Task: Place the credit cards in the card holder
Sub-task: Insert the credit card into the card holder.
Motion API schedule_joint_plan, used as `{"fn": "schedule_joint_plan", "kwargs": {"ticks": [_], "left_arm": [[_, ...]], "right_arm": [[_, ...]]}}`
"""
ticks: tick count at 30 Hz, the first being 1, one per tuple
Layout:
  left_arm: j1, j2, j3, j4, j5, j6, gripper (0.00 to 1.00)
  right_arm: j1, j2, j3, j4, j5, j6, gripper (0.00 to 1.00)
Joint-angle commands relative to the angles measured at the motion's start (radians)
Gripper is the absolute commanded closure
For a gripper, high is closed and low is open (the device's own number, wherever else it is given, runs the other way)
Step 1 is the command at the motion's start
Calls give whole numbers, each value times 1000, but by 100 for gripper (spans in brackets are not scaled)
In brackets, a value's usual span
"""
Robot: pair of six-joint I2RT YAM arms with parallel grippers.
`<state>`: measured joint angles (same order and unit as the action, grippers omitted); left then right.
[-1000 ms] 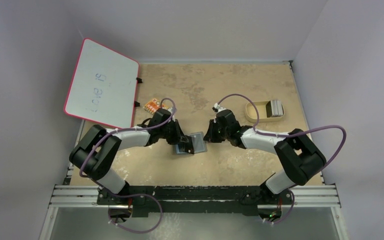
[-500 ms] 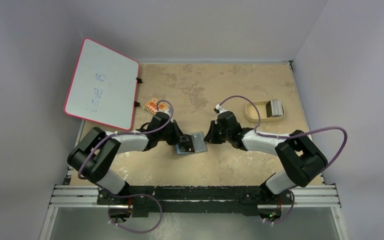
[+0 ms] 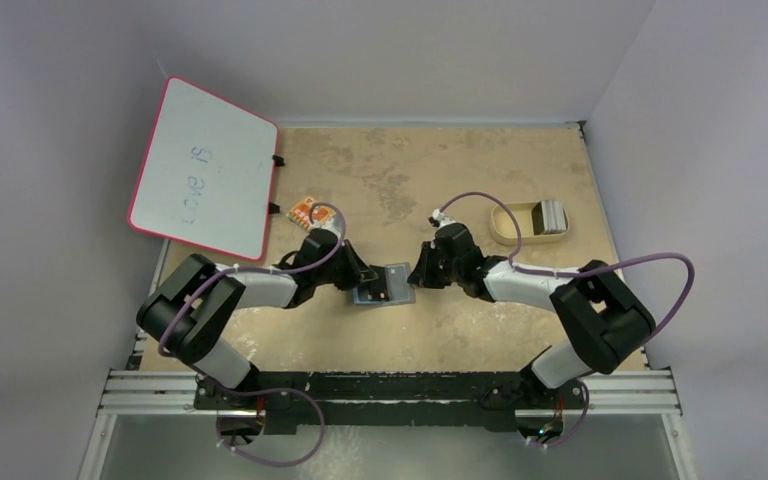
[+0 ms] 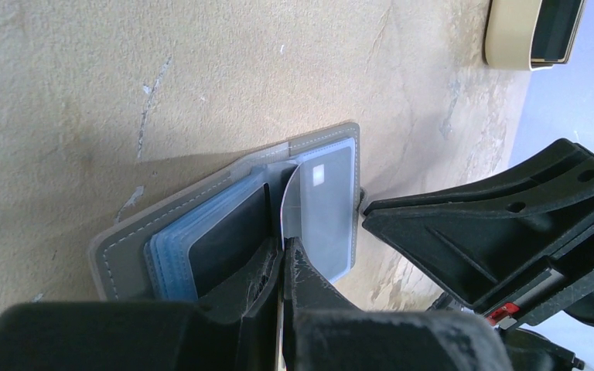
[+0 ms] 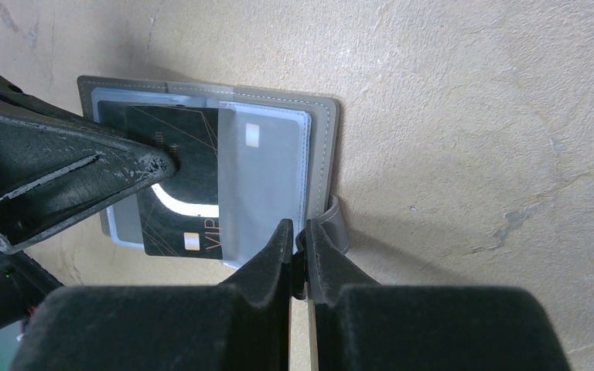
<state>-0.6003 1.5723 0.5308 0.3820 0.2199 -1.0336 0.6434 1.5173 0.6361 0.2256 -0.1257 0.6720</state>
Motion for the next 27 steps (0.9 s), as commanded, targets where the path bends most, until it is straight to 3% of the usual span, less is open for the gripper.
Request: {"fn": "schedule_joint_plan", "kwargs": {"ticks": [1,4,8,14,27], "left_arm": [[-20,23,-18,15,-42,-6,100],[-34,24,-20,22,-46,-16,99],[-46,36,-7,9,-51,-15,89],[-47,-23,102,-252,-143,59,71],[-47,-61,152,-364,-191,46,59]], "right_arm": [[9,-8,-14,10,-11,22,100],[9,-4,-16,19,-9,31,100],[9,3,-17,30,-9,42,100],[9,-7,-28,29,-5,49,100],[9,-4,-27,38,-9,47,100]]}}
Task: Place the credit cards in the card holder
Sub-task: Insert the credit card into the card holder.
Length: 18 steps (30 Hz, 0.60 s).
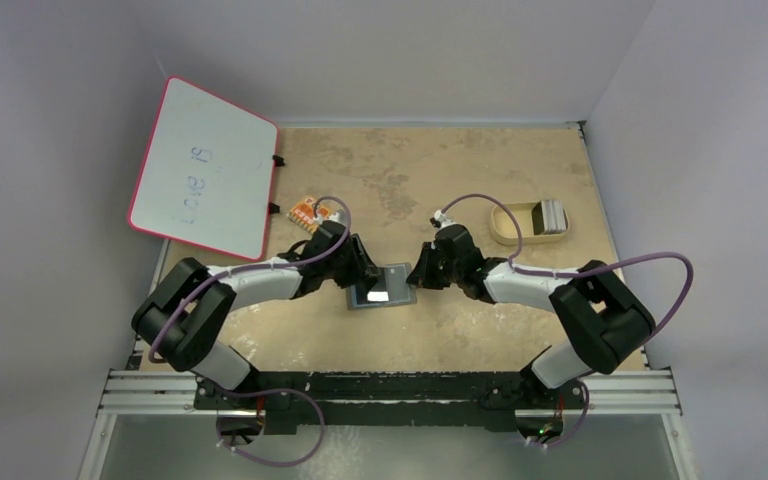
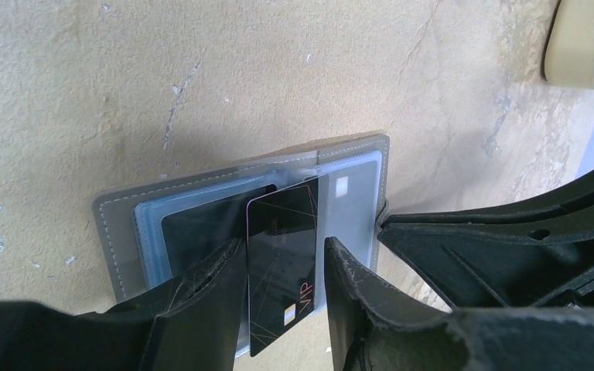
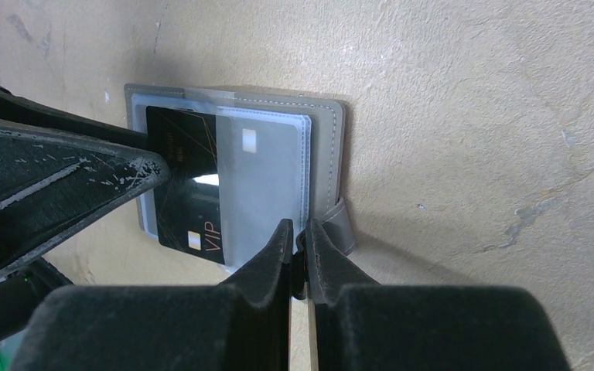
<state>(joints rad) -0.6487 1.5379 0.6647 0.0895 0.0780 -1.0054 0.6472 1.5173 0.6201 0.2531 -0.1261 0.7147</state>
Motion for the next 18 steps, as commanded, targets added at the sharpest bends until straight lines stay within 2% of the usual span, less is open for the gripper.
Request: {"fn": "schedule_joint_plan", "kwargs": {"ticks": [1,9,18], "left_arm": [[2,-28,18,-71,-49,14,59],[2,-36,27,-88,-30,-6,58],[-10,-5,3,-18,14,-49,58]], "right_arm": [[5,-5,-12,11,-8,5,100],[5,-5,-8,7,-9,3,100],[5,-1,-5,9,-12,6,100]]}}
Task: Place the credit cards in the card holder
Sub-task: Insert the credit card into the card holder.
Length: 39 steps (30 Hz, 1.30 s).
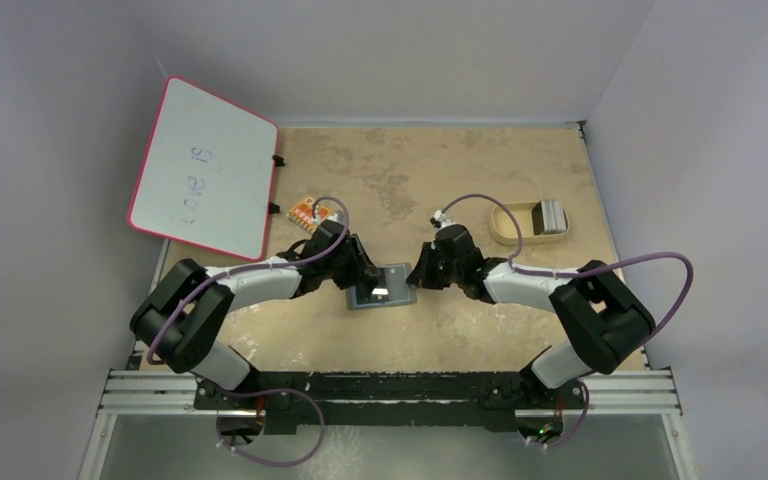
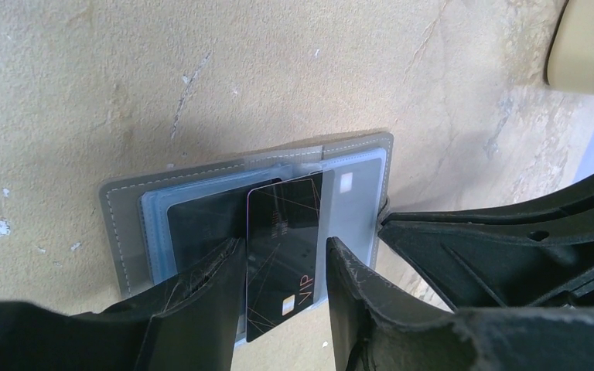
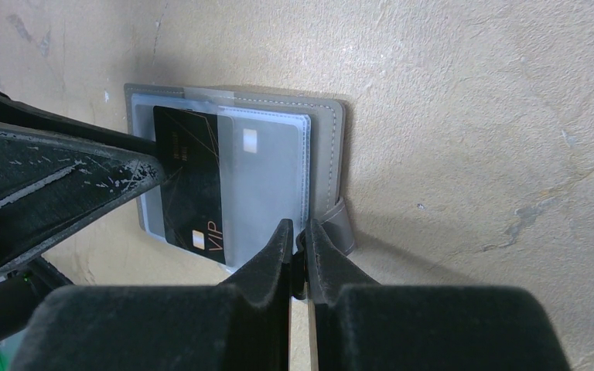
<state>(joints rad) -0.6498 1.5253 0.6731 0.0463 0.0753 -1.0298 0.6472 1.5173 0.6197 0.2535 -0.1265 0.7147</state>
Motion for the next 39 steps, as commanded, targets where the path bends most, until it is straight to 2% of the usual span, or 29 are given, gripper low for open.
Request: {"fn": "schedule_joint_plan", "kwargs": {"ticks": [1,28,34,39], "left_arm": [[-13,14,-6,34,22,-30,58],[-84,133,78,140,58,-92,58],[-96,135,31,291,102,-162,58],[-98,133,12,347,104,-185,58]], "right_arm": [[5,0,-5,10,-12,7,100],[5,2,-21,39,-25,23,100],[5,-13,-30,48,-9,41,100],[5,-18,-39,54,-9,50,100]]}}
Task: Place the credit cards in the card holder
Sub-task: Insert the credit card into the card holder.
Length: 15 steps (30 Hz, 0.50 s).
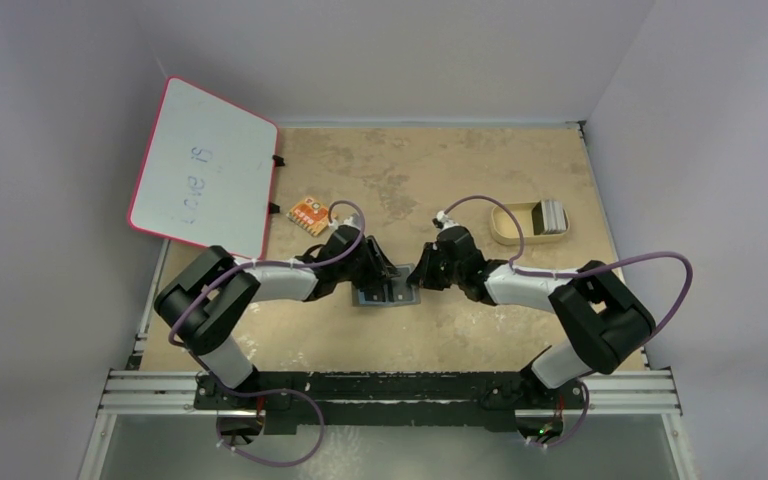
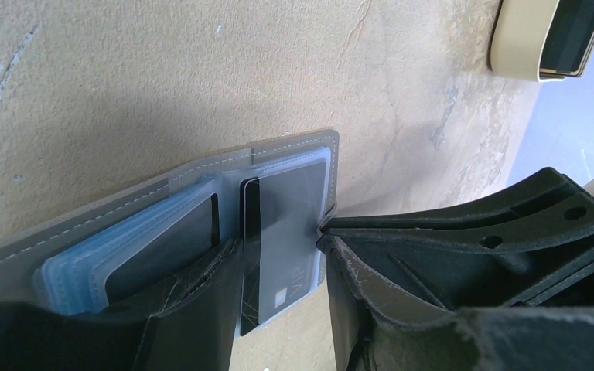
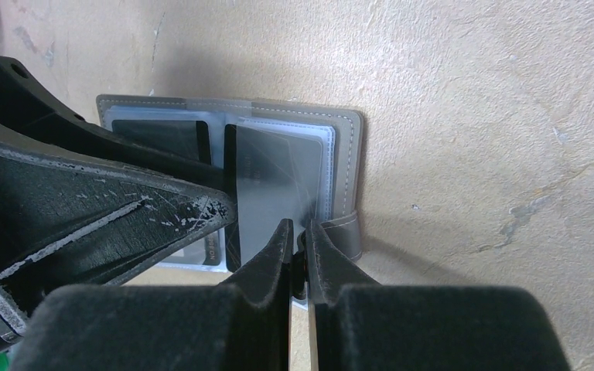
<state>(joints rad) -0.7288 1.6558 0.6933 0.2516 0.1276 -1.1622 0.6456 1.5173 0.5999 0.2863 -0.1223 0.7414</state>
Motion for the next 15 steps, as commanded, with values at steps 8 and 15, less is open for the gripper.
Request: {"fn": "schedule_joint_plan", "kwargs": {"ticks": [8,15], "left_arm": [[-16,-44,22,7,20,25,57],[-6,-163,117,-312,-103,170,55]], "right_arm": [[6,-34,-9,-30,-13,7,99],[6,-51,1,-43,21,-9,97]]}}
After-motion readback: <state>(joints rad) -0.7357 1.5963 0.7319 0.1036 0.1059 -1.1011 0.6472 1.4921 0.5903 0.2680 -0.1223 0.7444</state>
